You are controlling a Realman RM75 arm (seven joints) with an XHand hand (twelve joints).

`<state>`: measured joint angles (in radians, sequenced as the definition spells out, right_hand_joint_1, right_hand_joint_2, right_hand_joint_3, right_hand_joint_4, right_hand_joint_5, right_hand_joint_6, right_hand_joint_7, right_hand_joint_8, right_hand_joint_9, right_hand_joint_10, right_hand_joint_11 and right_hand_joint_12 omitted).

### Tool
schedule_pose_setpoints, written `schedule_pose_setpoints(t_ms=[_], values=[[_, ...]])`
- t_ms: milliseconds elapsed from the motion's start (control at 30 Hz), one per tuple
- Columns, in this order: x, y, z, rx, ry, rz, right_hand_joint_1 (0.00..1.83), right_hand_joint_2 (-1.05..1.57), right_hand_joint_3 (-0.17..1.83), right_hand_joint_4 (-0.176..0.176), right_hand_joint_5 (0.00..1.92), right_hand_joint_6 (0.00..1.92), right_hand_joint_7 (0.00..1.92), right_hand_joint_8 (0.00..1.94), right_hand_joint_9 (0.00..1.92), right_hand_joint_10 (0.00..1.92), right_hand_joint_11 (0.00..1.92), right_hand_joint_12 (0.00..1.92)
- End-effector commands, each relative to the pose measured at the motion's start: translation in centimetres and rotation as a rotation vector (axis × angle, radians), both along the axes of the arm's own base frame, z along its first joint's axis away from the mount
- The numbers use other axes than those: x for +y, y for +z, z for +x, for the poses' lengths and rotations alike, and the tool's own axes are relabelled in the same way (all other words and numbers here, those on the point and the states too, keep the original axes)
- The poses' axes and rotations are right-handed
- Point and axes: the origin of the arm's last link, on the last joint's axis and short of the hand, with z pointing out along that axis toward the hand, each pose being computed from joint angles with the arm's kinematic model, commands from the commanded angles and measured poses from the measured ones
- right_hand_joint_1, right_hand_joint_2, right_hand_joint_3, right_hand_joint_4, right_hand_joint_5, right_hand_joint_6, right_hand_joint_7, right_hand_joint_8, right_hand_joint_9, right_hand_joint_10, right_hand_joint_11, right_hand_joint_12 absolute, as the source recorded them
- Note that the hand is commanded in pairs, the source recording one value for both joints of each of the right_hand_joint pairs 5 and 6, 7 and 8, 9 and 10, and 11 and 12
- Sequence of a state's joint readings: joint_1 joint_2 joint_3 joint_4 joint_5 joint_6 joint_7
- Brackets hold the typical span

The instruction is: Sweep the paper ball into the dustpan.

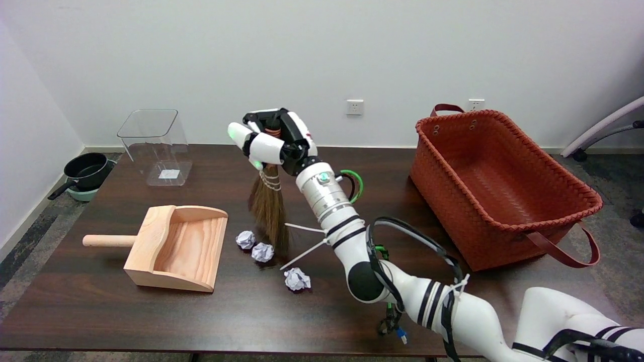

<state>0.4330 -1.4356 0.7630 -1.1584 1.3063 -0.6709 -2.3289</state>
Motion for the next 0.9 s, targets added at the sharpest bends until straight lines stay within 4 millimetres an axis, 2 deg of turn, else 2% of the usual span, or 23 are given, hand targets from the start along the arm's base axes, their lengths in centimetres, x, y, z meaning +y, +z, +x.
schedule_pose_setpoints(t_ms=[33,200,333,533,767,900], values=[[4.0,6.4,1.0,-0.008,0.078,-0.082,1.13,1.57,0.48,0.0,1.92,1.92,1.92,1.92,1.9,1.9,1.82,1.82],[7.6,9.5,0.6,0.024,0.092,-0.123,1.14,1.57,0.49,0.0,1.92,1.92,1.92,1.92,1.9,1.9,1.82,1.82],[10.4,11.3,-0.7,0.051,0.069,-0.186,1.14,1.57,0.5,0.0,1.92,1.92,1.92,1.92,1.9,1.9,1.83,1.83],[12.3,13.3,-1.1,0.096,0.085,-0.283,1.14,1.57,0.5,0.0,1.92,1.92,1.92,1.92,1.9,1.9,1.83,1.83],[13.8,13.6,-1.7,0.086,0.109,-0.359,1.14,1.57,0.51,0.0,1.92,1.92,1.92,1.92,1.91,1.91,1.85,1.85],[15.1,12.1,-1.8,0.04,0.129,-0.393,1.14,1.57,0.51,0.0,1.92,1.92,1.92,1.92,1.91,1.91,1.85,1.85]])
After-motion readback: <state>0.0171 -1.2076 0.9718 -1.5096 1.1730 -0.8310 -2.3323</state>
